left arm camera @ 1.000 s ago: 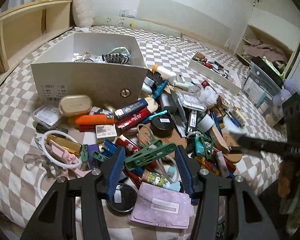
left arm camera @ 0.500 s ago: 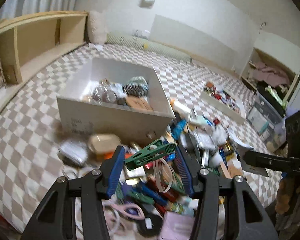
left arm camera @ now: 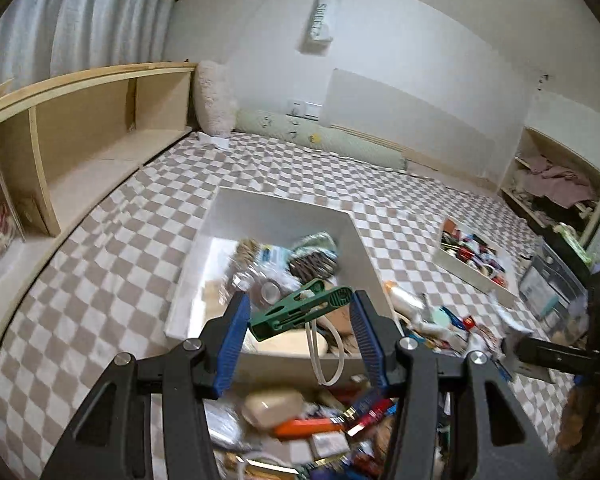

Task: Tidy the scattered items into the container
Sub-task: 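Carry the green clip and white packet over the shoebox with both tools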

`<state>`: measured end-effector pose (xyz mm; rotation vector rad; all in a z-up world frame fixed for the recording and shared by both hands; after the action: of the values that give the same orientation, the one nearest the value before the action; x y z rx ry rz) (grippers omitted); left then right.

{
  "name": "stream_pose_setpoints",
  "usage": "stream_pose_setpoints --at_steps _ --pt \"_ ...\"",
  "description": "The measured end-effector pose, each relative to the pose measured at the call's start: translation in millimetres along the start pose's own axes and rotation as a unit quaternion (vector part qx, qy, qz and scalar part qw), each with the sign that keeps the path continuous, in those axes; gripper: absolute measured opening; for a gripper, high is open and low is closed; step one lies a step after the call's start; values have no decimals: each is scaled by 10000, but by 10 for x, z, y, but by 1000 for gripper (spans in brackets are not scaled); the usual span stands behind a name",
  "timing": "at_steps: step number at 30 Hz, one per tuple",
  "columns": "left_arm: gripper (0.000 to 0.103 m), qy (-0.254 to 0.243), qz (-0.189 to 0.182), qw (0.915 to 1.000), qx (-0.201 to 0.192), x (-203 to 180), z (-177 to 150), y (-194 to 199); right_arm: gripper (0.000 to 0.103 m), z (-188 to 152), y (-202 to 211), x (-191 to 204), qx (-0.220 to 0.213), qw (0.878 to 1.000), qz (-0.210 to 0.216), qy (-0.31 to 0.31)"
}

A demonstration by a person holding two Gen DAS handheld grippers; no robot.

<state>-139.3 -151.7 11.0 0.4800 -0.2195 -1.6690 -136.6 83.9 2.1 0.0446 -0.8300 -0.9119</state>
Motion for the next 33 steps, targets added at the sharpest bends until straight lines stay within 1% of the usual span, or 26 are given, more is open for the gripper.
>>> stream_pose_setpoints --at_steps 3,10,14,17,23,28,29,31,32,33 --pt "52 -24 91 9999 114 95 52 -199 50 103 -110 -7 -46 10000 -62 29" --pt "52 -275 257 9988 311 187 97 -556 50 251 -402 7 9 10000 -31 10" --pt "52 -450 329 9970 542 201 65 -740 50 334 -549 35 31 10000 -12 25" --pt "52 -536 374 9955 684 211 22 -848 50 391 -646 28 27 10000 -44 13" --pt "52 -588 428 9937 858 252 -4 -1038 50 492 -813 38 55 9999 27 -104" --pt "52 -579 496 9930 897 312 -10 -1102 50 584 -952 60 97 9999 -50 -42" --pt "55 -566 515 9929 908 326 -15 -1114 50 604 -987 62 110 9999 -67 -22" --pt "79 -552 555 9925 937 360 -38 -1142 50 646 -1062 58 129 9999 -107 -8" --pt "82 -574 584 9923 926 371 -47 -1152 50 664 -1099 54 138 9998 -117 -14" --pt "82 -622 611 9920 912 377 -61 -1154 50 680 -1135 54 151 9998 -120 -23"
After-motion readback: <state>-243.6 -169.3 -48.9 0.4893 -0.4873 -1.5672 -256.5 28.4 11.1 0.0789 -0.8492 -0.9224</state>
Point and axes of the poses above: each gripper's, at about its wrist camera, not at the fingertips, and y roughly against the way its jaws point, x to its left, z to its top, the point moved 4 cm from there along -y, roughly the way its jaws point, and after that the axes turned 12 degrees about -x, right-handed, at the moved point
